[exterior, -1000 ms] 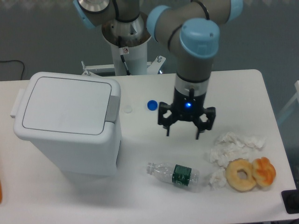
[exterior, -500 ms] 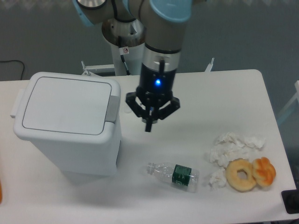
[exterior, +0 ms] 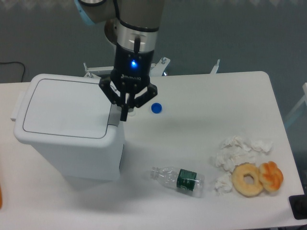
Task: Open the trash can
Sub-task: 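Lower the gripper fingers onto the lid's push button beside the hinge, then press down on the lid button so the white lid springs open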
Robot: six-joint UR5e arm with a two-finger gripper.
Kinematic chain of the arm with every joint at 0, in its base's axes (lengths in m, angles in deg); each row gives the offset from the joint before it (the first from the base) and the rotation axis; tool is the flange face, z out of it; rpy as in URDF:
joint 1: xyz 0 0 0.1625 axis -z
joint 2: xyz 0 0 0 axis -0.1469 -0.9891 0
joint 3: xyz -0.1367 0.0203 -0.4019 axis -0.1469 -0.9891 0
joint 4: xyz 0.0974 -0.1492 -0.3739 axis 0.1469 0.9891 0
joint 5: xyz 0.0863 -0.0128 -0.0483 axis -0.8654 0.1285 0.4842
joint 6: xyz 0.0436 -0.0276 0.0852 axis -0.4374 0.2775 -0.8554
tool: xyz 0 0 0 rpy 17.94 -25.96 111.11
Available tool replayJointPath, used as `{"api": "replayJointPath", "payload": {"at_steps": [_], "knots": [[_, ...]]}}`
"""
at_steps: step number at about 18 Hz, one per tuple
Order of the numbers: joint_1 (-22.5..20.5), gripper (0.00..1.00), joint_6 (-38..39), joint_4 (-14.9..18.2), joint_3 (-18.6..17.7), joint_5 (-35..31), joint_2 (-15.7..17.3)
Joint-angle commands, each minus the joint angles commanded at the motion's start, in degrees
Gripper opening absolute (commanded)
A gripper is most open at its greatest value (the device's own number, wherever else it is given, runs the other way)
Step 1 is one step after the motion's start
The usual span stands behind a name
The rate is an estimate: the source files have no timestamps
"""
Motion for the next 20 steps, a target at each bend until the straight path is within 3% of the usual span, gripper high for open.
{"api": "replayJointPath", "payload": {"at_steps": [20], "knots": [[0.26,0.0,-0.17,-0.62,-1.68,-0.18,-0.61]]}}
